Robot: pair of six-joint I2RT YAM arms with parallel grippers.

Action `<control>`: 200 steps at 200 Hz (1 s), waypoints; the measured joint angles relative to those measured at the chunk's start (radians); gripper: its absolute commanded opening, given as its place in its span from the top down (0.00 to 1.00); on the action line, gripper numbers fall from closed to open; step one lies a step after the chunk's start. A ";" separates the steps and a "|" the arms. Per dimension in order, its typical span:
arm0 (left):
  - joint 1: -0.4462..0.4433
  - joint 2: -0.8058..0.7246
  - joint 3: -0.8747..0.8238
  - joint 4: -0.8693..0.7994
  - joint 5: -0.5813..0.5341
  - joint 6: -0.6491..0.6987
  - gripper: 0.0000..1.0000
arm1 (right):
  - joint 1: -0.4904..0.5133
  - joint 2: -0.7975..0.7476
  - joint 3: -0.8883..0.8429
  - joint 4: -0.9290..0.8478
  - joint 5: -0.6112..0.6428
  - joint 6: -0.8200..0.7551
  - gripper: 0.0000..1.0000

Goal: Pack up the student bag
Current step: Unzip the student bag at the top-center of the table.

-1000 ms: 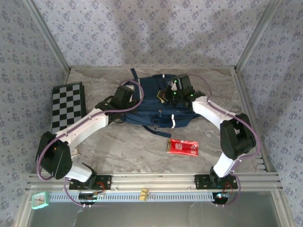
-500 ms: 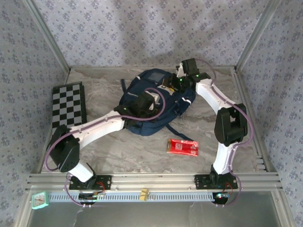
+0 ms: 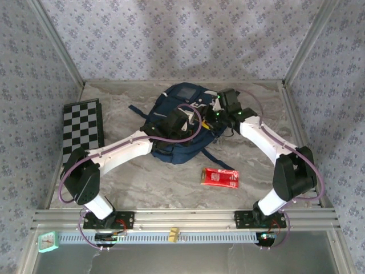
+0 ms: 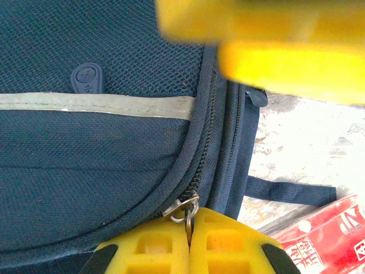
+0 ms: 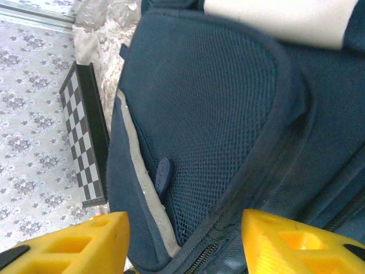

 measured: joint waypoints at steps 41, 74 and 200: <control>0.005 0.000 0.000 -0.002 -0.001 0.020 1.00 | 0.033 0.014 -0.025 0.031 0.056 0.066 0.76; 0.010 -0.001 -0.008 -0.014 -0.005 0.049 1.00 | 0.019 0.029 -0.024 0.016 0.050 0.031 0.93; 0.093 -0.121 -0.180 0.124 0.014 0.001 1.00 | -0.163 0.220 0.273 -0.209 -0.117 -0.352 0.77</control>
